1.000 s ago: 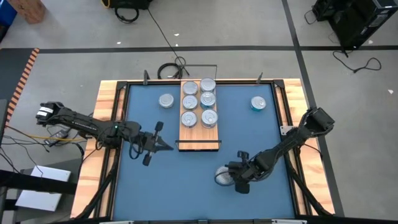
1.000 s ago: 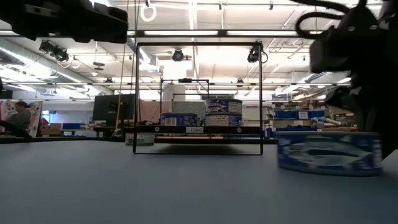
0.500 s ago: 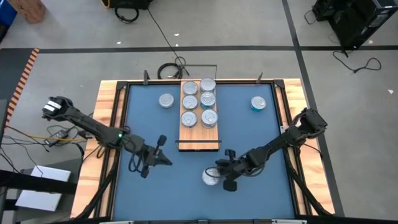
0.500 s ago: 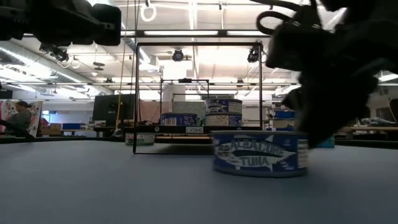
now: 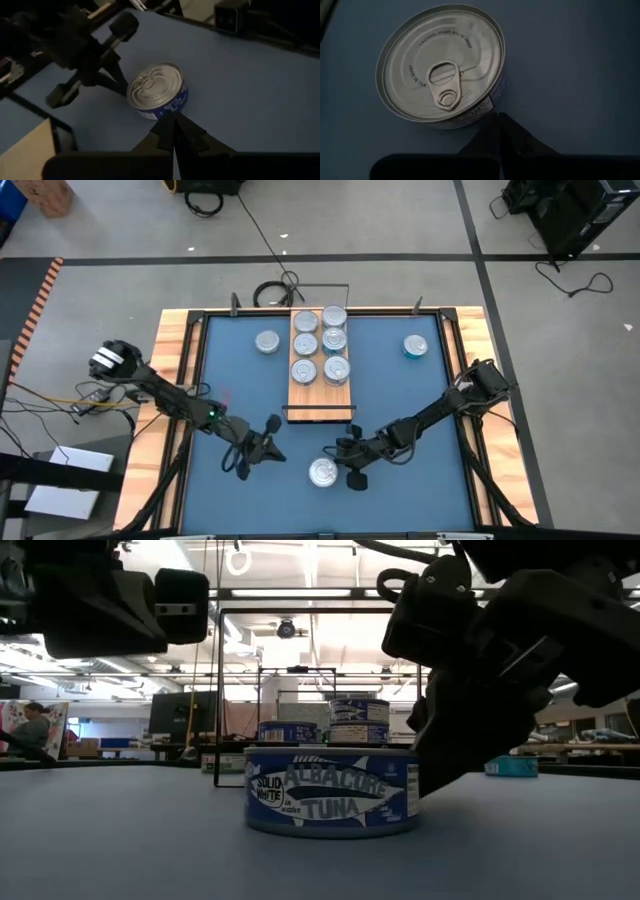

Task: Stack canned seafood by type on shelf
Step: Stack the blue tuna can on top of the other blue tuna can on the shelf

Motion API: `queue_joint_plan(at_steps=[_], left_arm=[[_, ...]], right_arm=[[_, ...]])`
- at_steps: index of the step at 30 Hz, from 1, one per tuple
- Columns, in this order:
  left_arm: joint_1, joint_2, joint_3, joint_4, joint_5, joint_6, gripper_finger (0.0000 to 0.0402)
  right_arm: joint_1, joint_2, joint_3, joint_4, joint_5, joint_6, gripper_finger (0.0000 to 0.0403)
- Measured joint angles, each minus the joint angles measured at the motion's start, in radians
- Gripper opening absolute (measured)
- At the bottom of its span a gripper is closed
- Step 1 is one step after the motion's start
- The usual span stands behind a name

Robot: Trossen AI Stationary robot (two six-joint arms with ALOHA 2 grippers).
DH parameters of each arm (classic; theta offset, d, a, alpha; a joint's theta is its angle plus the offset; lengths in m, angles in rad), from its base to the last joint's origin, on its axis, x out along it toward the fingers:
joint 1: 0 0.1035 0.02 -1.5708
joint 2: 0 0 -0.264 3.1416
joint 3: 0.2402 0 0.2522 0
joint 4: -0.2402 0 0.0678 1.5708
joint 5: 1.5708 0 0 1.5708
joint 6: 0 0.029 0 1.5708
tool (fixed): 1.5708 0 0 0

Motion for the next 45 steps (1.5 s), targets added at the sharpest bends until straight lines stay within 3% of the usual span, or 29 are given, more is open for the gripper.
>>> queue_joint_plan(at_steps=[8,12,16,27,31,37,45], left_arm=[[-0.002,0.099,0.104,-0.022,0.035,0.027,0.0009],[-0.016,0.099,0.118,-0.037,0.038,0.022,0.0009],[-0.040,0.099,0.127,-0.039,0.040,-0.012,0.0003],[-0.086,0.117,0.128,-0.038,-0.089,-0.078,0.0002],[-0.106,0.140,0.148,-0.038,-0.119,-0.111,0.0002],[-0.134,0.216,0.233,-0.058,-0.214,-0.160,0.0020],[-0.170,0.365,0.418,-0.272,-0.340,-0.154,0.0061]], right_arm=[[0.005,-0.012,0.037,-0.029,-0.042,-0.032,0.0003],[0.042,-0.054,0.127,-0.244,-0.037,-0.037,0.0003],[0.092,-0.064,0.236,-0.433,0.031,-0.044,0.0003],[0.172,0.035,0.302,-0.341,0.006,-0.113,0.0003],[0.172,0.101,0.336,-0.350,0.060,-0.123,0.0002],[0.159,0.154,0.374,-0.338,0.138,-0.133,0.0003],[0.137,0.163,0.382,-0.293,0.185,-0.155,0.0003]])
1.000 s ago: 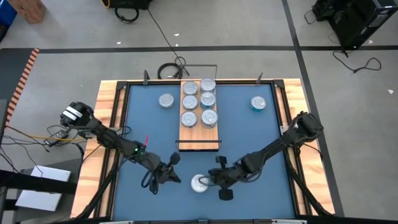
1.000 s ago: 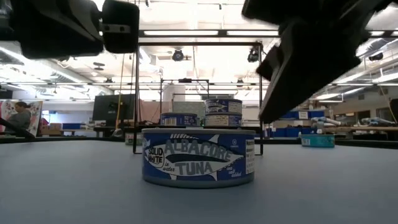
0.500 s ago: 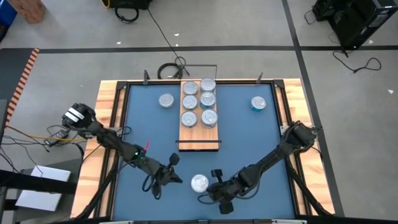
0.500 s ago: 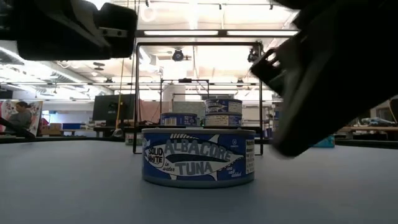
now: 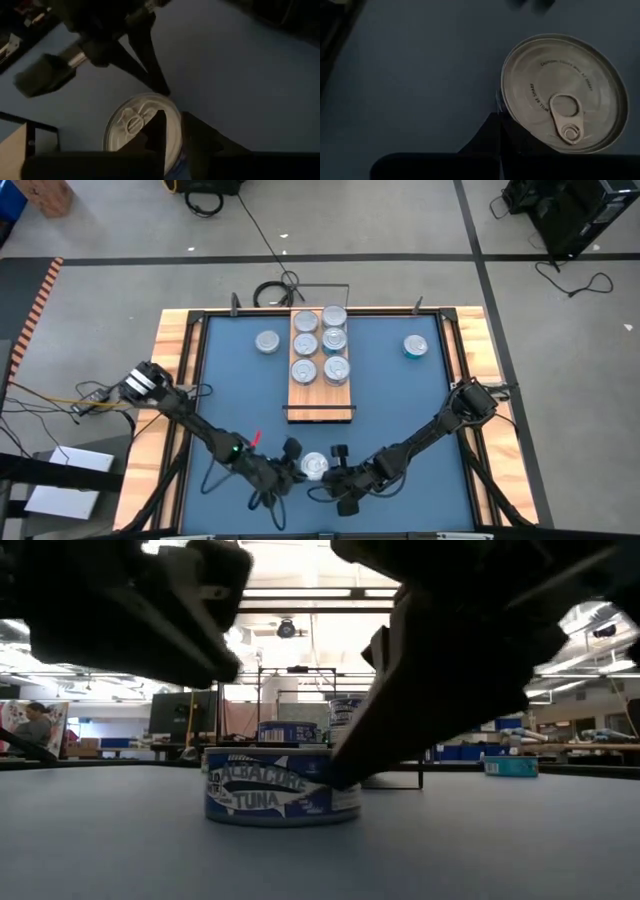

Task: Stack canned seafood by type on shelf
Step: Stack the blue tuna can on top of the other blue tuna can on the shelf

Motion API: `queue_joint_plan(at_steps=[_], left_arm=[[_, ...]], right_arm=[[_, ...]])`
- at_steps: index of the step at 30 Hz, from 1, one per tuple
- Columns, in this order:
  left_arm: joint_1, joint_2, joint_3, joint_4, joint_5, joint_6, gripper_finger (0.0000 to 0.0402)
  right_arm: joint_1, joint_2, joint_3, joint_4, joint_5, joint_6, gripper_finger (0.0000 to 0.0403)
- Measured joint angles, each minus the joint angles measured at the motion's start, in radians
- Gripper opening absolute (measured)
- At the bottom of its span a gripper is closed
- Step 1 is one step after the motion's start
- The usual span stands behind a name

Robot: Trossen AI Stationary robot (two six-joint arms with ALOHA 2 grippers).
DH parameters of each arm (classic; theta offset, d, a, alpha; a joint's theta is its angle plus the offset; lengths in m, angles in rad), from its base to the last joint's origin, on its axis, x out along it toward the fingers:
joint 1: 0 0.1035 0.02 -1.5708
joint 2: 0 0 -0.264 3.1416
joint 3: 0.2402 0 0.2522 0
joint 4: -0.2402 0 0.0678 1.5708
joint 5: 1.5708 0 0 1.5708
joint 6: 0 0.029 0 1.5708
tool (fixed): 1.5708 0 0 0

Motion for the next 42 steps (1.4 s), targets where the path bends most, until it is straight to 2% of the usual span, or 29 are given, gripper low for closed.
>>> queue_joint_plan(at_steps=[2,8,10,14,20,27,32,36,42], left_arm=[[-0.008,0.027,0.029,-0.065,-0.041,0.011,0.0074],[-0.012,0.105,0.095,-0.108,-0.092,0.052,0.0104],[-0.013,0.106,0.094,-0.147,-0.130,0.055,0.0108],[-0.012,0.117,0.099,-0.191,-0.140,0.054,0.0107],[-0.012,0.137,0.103,-0.203,-0.153,0.048,0.0083],[-0.011,0.128,0.113,-0.219,-0.145,0.028,0.0011],[-0.010,0.129,0.163,-0.280,-0.096,-0.022,0.0004],[-0.011,0.128,0.200,-0.302,-0.040,-0.078,0.0002],[-0.011,0.127,0.246,-0.322,-0.021,-0.161,0.0001]], right_arm=[[0.000,-0.002,0.000,0.021,0.001,-0.013,0.0003],[0.012,-0.004,0.004,0.023,0.000,-0.031,0.0003],[0.018,-0.004,0.008,0.025,-0.001,-0.034,0.0003],[0.027,-0.004,0.008,0.022,-0.001,-0.028,0.0003],[0.034,-0.004,0.007,0.029,-0.002,-0.020,0.0003],[0.047,-0.004,0.007,0.025,-0.013,-0.019,0.0010],[0.068,-0.011,0.007,0.016,-0.016,-0.019,0.0035],[0.104,-0.035,0.007,-0.023,0.080,-0.051,0.0075],[0.190,-0.063,0.007,-0.052,0.359,-0.174,0.0165]])
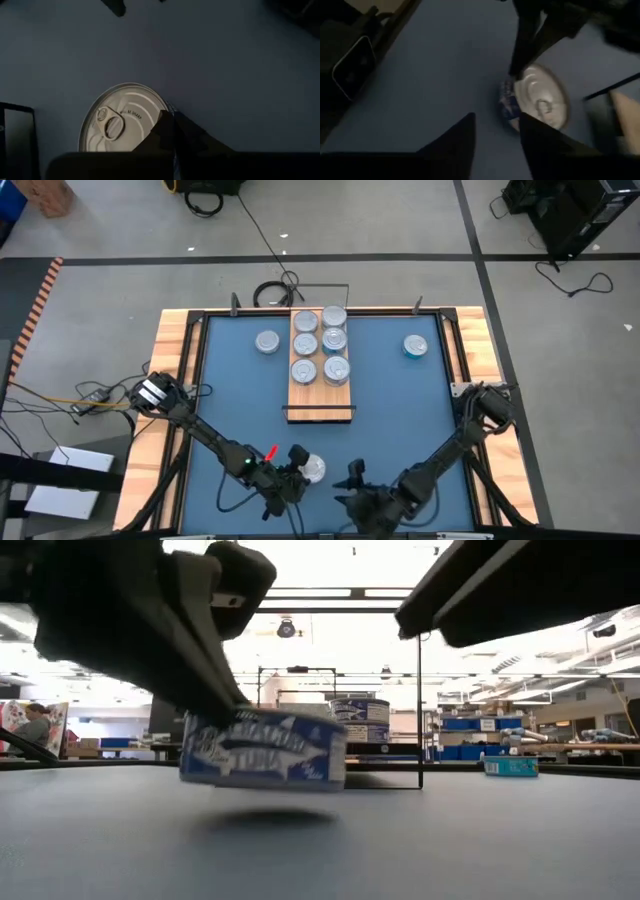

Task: Stack canned seafood by type on shelf
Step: Stack the blue tuna can on top of the other blue tuna can on the shelf

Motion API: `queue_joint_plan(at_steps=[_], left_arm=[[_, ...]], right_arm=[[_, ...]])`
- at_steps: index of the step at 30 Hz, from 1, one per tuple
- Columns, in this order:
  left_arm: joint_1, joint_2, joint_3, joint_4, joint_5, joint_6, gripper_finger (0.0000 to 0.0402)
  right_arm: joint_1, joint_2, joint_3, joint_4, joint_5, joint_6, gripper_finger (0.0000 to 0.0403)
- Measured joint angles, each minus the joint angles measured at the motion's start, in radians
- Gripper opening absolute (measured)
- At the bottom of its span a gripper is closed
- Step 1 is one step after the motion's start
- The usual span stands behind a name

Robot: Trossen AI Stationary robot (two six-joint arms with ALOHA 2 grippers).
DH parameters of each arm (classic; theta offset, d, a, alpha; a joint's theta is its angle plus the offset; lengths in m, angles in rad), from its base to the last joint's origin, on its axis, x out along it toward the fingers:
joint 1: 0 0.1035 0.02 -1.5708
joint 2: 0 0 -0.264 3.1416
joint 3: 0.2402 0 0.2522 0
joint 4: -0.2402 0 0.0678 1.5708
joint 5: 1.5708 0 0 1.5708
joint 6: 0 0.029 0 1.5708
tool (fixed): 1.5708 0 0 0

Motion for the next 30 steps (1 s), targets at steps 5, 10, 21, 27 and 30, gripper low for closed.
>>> queue_joint_plan(at_steps=[5,10,21,27,30], left_arm=[[0.003,0.000,0.051,0.006,0.019,-0.059,0.0001],[0.022,-0.002,0.098,0.009,0.022,-0.138,0.0000],[0.069,-0.002,0.147,0.043,0.017,-0.209,0.0000],[0.086,-0.002,0.166,0.072,0.031,-0.213,0.0000],[0.093,-0.003,0.176,0.089,0.065,-0.227,0.0000]], right_arm=[[0.023,0.004,0.000,-0.004,0.120,-0.048,0.0247],[0.026,0.005,0.000,-0.008,0.199,-0.153,0.0300],[0.066,0.009,0.000,-0.017,0.364,-0.391,0.0313],[0.070,0.010,0.000,-0.104,0.406,-0.390,0.0311],[0.069,0.010,0.000,-0.124,0.440,-0.391,0.0303]])
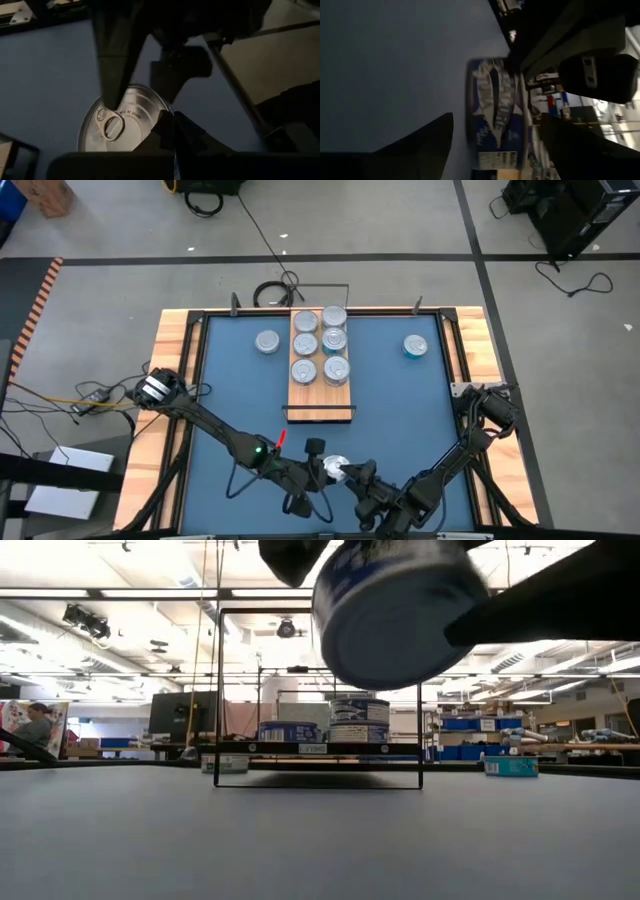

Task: Stack canned seafood by type on shelf
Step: Stack the blue tuna can on top of the other blue tuna can on the shelf

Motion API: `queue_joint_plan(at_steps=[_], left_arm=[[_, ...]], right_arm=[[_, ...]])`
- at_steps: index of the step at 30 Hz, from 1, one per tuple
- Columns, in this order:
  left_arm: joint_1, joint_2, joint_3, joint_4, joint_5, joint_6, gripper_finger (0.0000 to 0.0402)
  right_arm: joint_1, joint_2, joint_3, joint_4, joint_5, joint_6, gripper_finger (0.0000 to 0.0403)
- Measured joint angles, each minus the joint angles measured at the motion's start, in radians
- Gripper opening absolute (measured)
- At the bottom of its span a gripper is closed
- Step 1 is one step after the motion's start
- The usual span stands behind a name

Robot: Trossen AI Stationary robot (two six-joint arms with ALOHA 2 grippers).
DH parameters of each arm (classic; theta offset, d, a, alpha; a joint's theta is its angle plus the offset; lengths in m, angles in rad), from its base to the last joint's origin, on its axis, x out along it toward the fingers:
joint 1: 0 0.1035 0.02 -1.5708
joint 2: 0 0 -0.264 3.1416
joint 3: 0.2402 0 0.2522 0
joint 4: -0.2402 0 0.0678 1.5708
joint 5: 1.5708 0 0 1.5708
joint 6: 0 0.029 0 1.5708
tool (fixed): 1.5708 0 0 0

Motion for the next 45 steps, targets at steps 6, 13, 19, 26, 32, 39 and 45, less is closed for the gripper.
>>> queue_joint_plan(at_steps=[6,13,19,26,32,39,45], left_arm=[[0.005,-0.001,0.000,0.002,0.017,-0.004,0.0000],[0.005,-0.004,0.000,0.005,0.017,0.020,0.0001],[-0.014,-0.004,0.001,0.004,-0.009,0.160,0.0029],[-0.093,-0.002,0.000,-0.010,-0.295,0.324,0.0110],[-0.154,0.000,0.000,-0.044,-0.436,0.340,0.0184],[-0.185,0.000,0.000,-0.058,-0.542,0.339,0.0233],[-0.187,0.000,0.000,-0.095,-0.577,0.310,0.0231]], right_arm=[[0.000,0.002,0.000,0.005,0.043,-0.001,0.0245],[0.002,0.003,-0.002,0.060,0.033,0.000,0.0139],[0.002,0.003,-0.002,0.089,0.028,0.064,0.0139],[-0.009,0.003,-0.001,0.103,0.046,0.165,0.0139],[-0.023,0.002,0.000,0.145,0.045,0.199,0.0139],[-0.044,0.002,0.000,0.214,0.023,0.183,0.0139],[-0.049,0.002,0.000,0.256,0.014,0.182,0.0139]])
